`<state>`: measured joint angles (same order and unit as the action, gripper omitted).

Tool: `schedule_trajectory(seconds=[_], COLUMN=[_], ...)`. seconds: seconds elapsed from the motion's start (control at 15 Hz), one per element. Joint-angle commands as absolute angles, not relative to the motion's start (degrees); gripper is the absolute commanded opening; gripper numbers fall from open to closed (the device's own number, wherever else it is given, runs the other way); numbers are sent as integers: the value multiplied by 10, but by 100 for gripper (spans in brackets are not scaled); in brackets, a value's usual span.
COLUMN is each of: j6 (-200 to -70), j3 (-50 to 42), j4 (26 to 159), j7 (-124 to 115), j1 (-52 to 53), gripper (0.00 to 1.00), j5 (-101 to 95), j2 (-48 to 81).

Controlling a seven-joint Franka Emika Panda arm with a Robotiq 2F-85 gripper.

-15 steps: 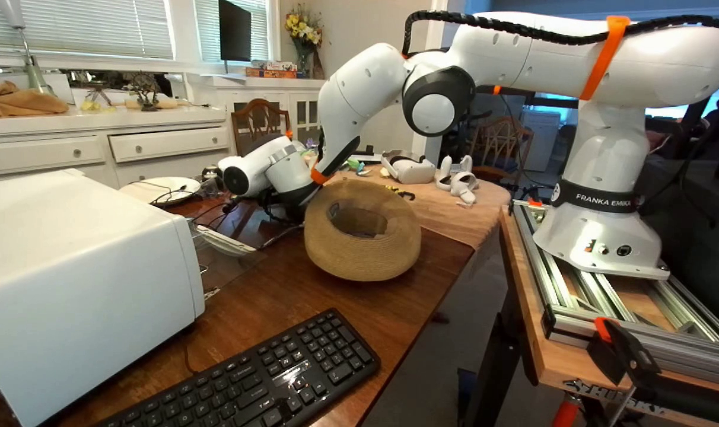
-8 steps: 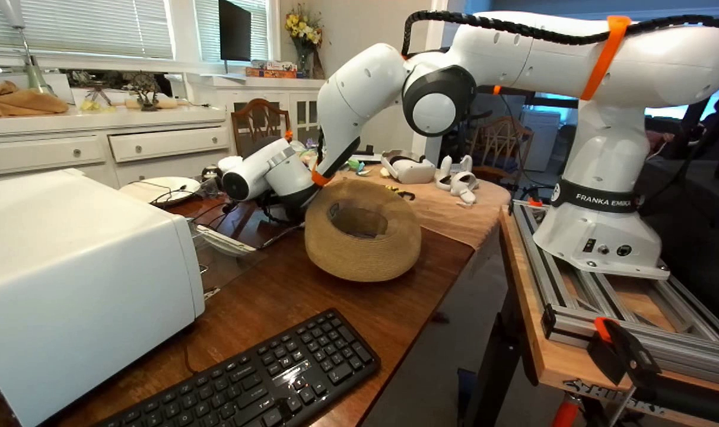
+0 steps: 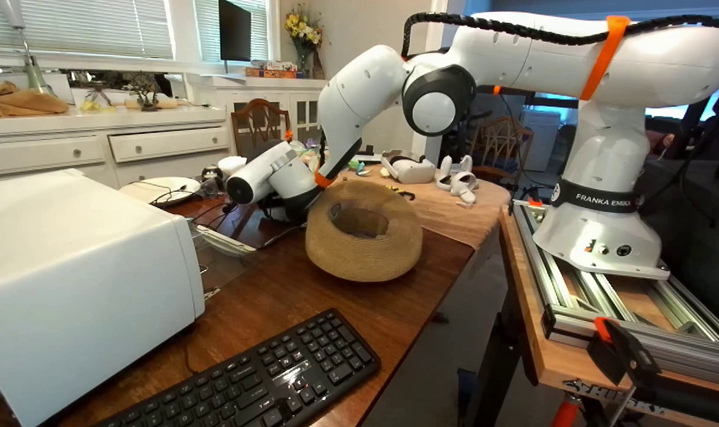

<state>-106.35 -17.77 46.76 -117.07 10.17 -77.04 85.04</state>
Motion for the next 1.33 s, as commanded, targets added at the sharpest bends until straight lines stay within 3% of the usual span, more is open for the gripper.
schedule_trajectory(seconds=[0.0,0.6,0.73,1.0,1.27], j6=[-1061,-1080,-1080,-1077,-1079], j3=[-159,-139,-137,-137,-134], j4=[482,481,480,479,471], j7=[-1198,-1200,-1200,-1199,-1195], j1=[95,80,79,79,77], gripper=[23,23,69,96,100], j5=[-793,-786,-785,-784,-780], j2=[850,850,850,850,850])
